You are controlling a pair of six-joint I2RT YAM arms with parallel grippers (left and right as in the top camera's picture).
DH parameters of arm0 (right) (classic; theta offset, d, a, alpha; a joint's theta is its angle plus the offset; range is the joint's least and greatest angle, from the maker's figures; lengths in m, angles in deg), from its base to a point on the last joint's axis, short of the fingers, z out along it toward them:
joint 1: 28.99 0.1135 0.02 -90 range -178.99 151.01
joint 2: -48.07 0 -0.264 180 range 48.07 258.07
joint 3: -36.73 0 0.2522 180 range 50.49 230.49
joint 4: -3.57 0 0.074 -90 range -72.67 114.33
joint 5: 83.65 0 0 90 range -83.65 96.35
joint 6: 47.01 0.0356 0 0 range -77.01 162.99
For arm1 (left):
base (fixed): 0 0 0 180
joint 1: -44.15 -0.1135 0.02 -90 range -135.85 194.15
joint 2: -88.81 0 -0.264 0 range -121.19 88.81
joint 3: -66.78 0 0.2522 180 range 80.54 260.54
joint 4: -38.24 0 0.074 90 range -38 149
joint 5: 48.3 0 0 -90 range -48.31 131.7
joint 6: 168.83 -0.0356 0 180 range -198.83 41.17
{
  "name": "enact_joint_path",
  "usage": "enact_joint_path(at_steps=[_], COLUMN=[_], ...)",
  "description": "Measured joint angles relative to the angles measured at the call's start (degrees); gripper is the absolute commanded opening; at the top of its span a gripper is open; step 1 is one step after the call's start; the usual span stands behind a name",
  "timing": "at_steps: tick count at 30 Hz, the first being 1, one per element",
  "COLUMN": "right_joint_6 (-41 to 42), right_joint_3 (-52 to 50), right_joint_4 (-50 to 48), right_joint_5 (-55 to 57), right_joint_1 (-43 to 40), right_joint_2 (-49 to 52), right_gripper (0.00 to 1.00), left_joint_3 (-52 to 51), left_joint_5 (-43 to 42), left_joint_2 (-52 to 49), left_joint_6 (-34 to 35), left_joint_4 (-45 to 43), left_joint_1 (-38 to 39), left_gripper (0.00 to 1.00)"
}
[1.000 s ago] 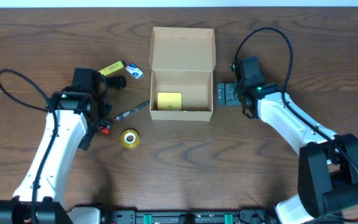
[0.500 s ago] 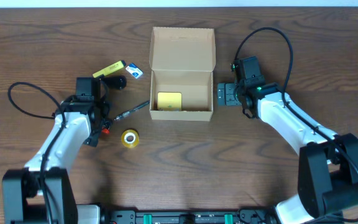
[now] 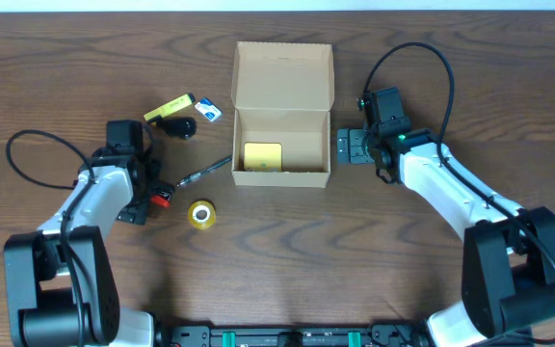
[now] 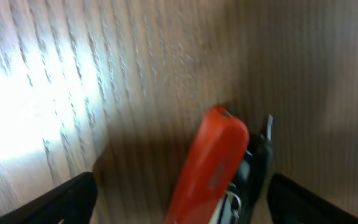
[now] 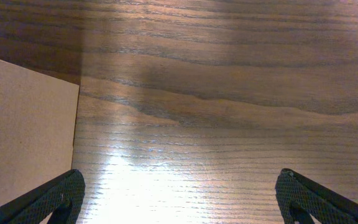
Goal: Pack container
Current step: 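Lower the left gripper onto the red stapler and grasp it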
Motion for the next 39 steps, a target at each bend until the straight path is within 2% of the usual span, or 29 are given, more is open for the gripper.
enact_joint_path(at_steps=[8, 16, 21, 27, 39], right_joint_6=[0.0, 0.0, 0.0, 0.0, 0.0], right_joint_3=[0.0, 0.0, 0.0, 0.0, 0.0], right_joint_4=[0.0, 0.0, 0.0, 0.0, 0.0], right_joint_5=[0.0, 0.0, 0.0, 0.0, 0.0], right_joint_1=[0.0, 0.0, 0.0, 0.0, 0.0], right_joint_2=[0.0, 0.0, 0.0, 0.0, 0.0], right_gripper=[0.99, 0.99, 0.99, 0.99, 0.99], left_joint_3=[0.9, 8.5, 11.8, 12.4, 12.8], left_joint_5=[-0.8, -3.4, -4.4, -7.1, -10.5], left_joint_2=[-0.2, -6.6, -8.5, -10.0, -10.3], left_joint_6=[0.0, -0.4, -0.7, -1.0, 1.5], left_joint_4=[0.3, 4.8, 7.2, 7.7, 11.9], left_joint_1=[-1.6, -1.6, -1.6, -1.6, -1.5], left_gripper=[0.86, 0.84, 0.74, 0.57, 0.39])
